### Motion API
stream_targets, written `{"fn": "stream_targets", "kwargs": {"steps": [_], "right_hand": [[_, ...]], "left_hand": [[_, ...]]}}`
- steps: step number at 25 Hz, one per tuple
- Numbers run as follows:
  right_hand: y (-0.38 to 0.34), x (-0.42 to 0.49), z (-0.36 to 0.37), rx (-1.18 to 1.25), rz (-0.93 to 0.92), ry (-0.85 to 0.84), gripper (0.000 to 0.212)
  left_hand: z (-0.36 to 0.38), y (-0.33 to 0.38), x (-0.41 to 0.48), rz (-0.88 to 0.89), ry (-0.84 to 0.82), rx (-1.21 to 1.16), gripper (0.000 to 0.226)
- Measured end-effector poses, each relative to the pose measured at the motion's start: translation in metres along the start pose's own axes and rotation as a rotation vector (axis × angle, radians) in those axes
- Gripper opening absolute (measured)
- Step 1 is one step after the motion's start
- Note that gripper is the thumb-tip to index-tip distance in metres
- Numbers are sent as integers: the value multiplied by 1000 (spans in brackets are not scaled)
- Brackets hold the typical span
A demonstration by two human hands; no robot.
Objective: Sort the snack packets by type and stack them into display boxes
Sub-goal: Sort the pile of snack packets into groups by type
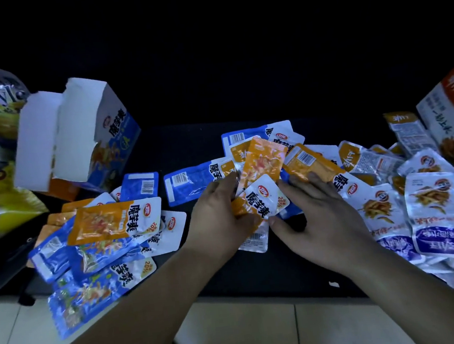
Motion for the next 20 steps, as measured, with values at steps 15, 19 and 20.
{"fn": "stream_targets", "kwargs": {"steps": [15, 19, 20], "right_hand": [[-11, 7, -13, -69, 45, -4, 77], [-32, 3, -16, -92, -145, 303, 55], [-38, 4, -10, -21, -188, 250, 54]], "left_hand": [[-29, -19, -37, -360, 167, -454, 32], [-48, -27, -38, -241, 219, -250, 45], [-57, -30, -31, -144, 250, -58, 46]]}}
Point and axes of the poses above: each hand's wrist, its own x-axis towards the middle knuckle, its own z-axis out of the palm, y = z × x, the point moved 6 cm from there along x, towards the middle knuckle, and after that the axes turned 5 degrees about -y, right-handed, at the moved point
